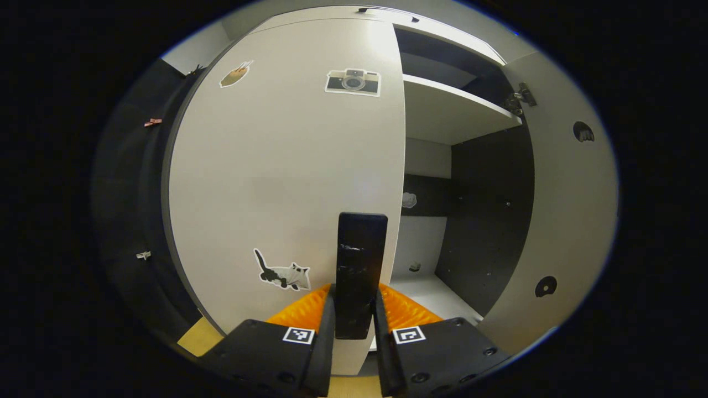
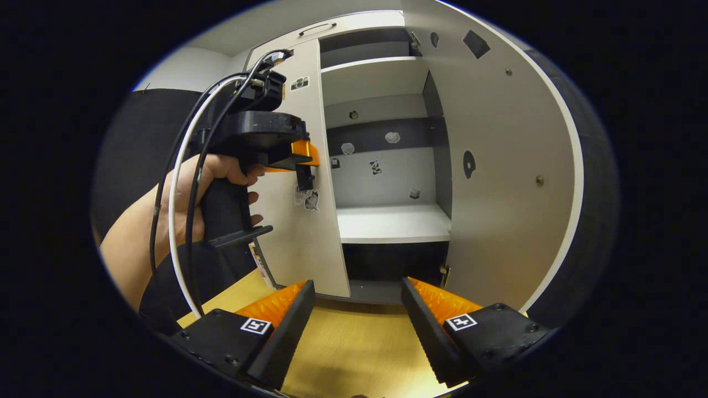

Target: Open the right door of the double-door shoe cabinet with the right hand, and open the left door with the left hand.

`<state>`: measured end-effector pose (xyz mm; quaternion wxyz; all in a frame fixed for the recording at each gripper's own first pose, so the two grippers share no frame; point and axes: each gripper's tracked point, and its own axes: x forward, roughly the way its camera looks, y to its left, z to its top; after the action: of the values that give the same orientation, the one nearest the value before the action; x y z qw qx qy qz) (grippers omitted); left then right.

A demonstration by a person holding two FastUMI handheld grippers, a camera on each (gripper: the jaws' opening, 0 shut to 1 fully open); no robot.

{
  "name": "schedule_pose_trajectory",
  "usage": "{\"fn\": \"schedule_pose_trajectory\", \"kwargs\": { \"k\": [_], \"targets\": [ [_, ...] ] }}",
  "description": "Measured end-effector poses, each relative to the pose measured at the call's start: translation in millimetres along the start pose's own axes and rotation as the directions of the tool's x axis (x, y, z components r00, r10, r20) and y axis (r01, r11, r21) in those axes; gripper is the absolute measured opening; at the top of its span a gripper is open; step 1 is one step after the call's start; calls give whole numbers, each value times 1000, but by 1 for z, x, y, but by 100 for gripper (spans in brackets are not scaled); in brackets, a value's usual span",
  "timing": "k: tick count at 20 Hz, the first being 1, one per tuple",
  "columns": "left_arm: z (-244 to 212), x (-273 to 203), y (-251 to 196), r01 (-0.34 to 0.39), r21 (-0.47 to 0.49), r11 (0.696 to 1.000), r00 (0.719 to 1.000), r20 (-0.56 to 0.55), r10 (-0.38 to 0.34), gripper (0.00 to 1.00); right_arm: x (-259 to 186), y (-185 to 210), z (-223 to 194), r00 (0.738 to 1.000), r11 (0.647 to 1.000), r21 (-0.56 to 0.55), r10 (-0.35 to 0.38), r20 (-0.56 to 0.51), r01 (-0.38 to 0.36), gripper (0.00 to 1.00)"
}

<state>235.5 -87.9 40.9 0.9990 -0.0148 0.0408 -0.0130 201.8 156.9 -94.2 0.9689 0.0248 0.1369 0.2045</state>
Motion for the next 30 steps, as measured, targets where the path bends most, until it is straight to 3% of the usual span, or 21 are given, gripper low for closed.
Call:
{"fn": "schedule_pose_trajectory", "kwargs": {
  "k": [6,14,19,24,30],
  "targets": [
    [-2,-1,0,-17,53,998,1000,13,17,26,4,-9,-7,1000,999,42,3,-28,-2,98],
    [-2,-4,1,-18,-5,1000,998,52,18,11,3,-17,-3,1000,999,43,-27,-13,28,98],
    [-3,-21,5,32,-25,999,998,54,-31,9,-2,-12,-9,999,998,47,-39,-25,40,98],
    [-5,-50,20,16,-49,999,998,62,-13,9,-2,-12,-8,998,997,48,-54,-19,55,98],
    [-4,-70,39,45,-61,997,997,69,-41,9,-3,-13,-8,997,997,28,-72,-12,73,98]
  ]
}}
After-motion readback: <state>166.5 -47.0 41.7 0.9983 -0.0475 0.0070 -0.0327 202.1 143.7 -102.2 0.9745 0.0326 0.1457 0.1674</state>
